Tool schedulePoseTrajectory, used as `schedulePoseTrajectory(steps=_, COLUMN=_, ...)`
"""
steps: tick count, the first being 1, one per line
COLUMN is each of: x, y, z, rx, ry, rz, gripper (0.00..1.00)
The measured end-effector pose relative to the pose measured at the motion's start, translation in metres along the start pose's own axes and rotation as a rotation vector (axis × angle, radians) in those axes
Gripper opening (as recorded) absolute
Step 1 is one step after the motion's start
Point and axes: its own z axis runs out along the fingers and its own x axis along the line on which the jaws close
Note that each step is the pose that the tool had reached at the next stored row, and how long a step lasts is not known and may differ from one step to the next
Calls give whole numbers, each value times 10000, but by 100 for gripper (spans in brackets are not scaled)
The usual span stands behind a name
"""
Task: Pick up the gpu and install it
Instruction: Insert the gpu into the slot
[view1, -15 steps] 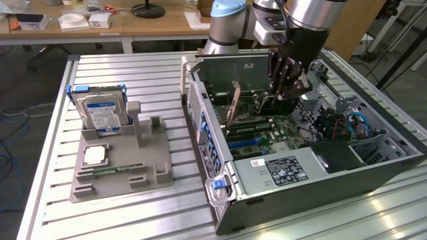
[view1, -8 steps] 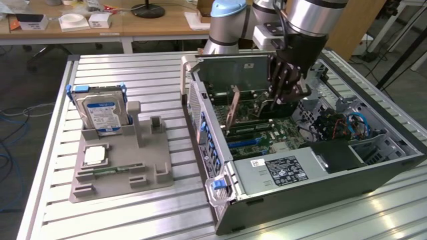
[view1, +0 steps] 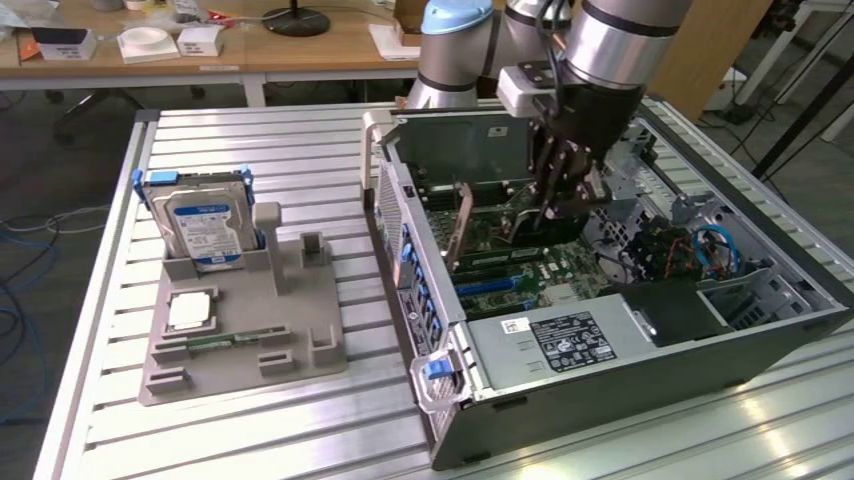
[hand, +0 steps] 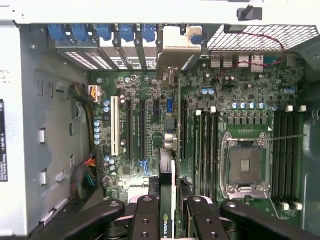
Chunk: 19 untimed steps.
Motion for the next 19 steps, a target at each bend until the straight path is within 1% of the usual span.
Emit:
schedulePoseTrajectory(steps=10, x=3, y=40, z=160, rx=-3, ry=3, rz=-174, gripper=26)
schedulePoseTrajectory(steps=19, x=5, y=61, z=253, rx=-4, ry=6, rz=-324, gripper=26)
